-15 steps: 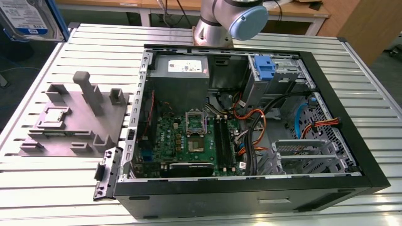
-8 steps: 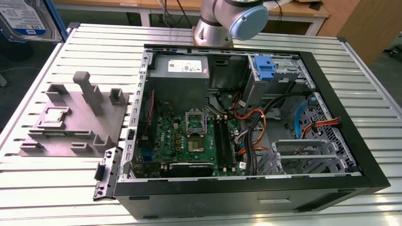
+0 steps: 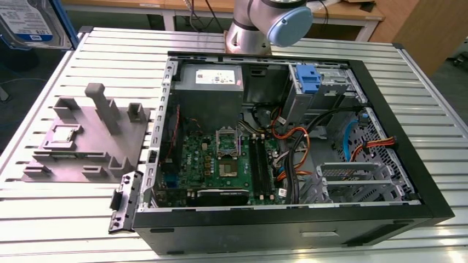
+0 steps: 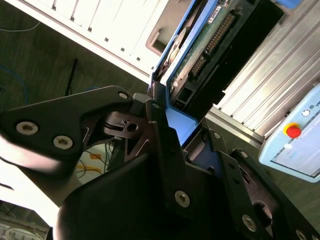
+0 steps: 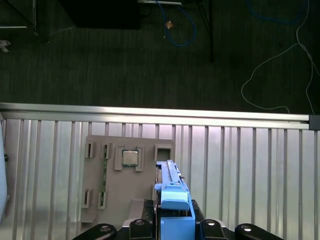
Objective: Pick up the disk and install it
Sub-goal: 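Pick up the disk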
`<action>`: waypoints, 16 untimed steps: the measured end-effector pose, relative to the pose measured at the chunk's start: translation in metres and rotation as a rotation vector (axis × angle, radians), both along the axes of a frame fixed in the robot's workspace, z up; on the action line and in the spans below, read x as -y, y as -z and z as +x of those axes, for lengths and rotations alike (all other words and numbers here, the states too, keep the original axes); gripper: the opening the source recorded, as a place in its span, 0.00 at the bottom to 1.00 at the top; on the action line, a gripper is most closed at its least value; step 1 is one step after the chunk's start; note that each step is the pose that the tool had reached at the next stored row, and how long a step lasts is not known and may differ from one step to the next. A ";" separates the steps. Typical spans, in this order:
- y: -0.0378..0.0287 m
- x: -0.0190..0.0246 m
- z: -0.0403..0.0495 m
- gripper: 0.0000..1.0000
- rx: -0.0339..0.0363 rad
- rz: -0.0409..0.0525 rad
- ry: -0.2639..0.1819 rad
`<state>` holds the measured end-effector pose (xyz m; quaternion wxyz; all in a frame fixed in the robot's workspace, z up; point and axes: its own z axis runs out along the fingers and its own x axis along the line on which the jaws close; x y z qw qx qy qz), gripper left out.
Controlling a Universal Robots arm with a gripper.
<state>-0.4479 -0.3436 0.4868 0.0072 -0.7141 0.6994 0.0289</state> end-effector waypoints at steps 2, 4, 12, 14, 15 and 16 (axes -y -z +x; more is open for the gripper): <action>0.0000 -0.0001 0.0018 0.37 -0.0001 0.0000 0.000; -0.0001 -0.0001 0.0022 0.37 -0.0002 -0.0001 0.000; -0.0059 0.0008 0.0024 0.37 -0.0001 0.0000 0.000; -0.0060 0.0020 0.0024 0.37 -0.0002 0.0000 0.000; -0.0060 0.0027 0.0024 0.37 -0.0003 -0.0001 0.000; -0.0060 0.0032 0.0026 0.37 -0.0002 -0.0001 0.000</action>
